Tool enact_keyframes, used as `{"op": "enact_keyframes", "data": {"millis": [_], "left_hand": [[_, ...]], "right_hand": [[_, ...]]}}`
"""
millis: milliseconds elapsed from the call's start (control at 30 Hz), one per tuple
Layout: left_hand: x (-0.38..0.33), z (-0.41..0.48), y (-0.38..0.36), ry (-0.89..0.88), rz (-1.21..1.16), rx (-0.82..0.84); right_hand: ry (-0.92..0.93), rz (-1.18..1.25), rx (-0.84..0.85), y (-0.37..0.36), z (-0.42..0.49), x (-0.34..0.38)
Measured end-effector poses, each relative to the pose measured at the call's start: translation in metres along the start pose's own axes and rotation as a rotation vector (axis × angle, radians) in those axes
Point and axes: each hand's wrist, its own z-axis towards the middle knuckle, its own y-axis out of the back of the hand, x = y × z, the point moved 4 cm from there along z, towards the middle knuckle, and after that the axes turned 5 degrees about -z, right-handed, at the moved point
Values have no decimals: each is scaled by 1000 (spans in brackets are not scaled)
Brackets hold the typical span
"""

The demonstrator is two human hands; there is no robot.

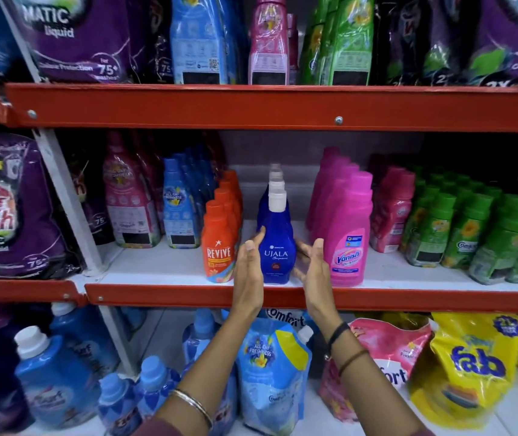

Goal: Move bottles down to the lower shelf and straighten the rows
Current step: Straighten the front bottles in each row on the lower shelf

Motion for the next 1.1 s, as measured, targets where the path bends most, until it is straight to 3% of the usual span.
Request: {"op": "enact_keyframes", "data": {"millis": [300,433,533,667,800,1100], "left_hand": [[-4,-4,3,-6,18,13],[-25,-19,13,-222,42,-113],[-35,-28,38,-374,-51,-228],[-31,-12,64,-219,-25,-348],[-24,2,89,-57,45,-276],[-18,8,96,27,-26,-189]], "right_hand": [[19,-45,-26,-2,-5,1],[228,-175,-203,-8,-26,9],[321,-113,-157,-28,-43,12],[258,-97,-10,-57,-40,6],[148,-146,66,-96,-32,-5],[46,-68,18,-115,-16,-16]]}}
